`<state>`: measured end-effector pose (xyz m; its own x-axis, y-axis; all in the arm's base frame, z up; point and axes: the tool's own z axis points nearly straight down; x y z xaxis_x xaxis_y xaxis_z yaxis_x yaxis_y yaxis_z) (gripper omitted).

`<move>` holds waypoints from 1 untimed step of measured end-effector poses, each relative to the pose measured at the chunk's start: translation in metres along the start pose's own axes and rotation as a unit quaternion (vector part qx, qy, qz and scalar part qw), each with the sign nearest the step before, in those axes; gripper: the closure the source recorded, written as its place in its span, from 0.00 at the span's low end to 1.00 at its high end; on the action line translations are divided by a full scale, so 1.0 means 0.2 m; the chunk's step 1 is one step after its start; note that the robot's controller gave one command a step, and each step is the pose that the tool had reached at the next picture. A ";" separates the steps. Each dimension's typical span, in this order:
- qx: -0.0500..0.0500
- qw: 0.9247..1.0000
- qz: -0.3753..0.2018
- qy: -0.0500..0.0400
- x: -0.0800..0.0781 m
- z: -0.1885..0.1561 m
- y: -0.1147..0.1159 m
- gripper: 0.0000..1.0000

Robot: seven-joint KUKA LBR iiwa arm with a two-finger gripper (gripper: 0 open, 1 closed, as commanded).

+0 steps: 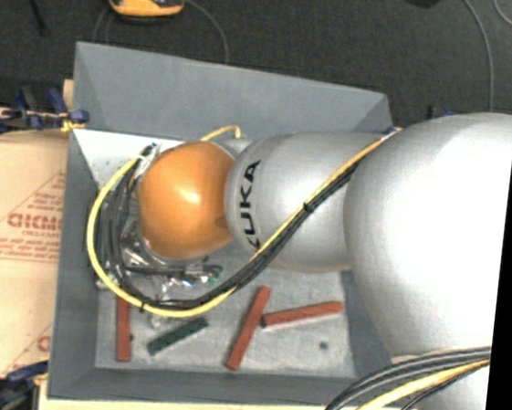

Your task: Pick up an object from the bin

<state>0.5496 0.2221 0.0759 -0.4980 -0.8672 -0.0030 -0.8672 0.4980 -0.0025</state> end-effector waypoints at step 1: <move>0.006 0.990 -0.142 0.001 0.05 -0.02 0.07 1.00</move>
Offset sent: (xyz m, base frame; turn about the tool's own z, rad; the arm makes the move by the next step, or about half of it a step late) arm 0.0000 0.0000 0.0000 0.0000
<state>0.5325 0.2208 0.0799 -0.2333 -0.9724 0.0012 -0.9723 0.2333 -0.0146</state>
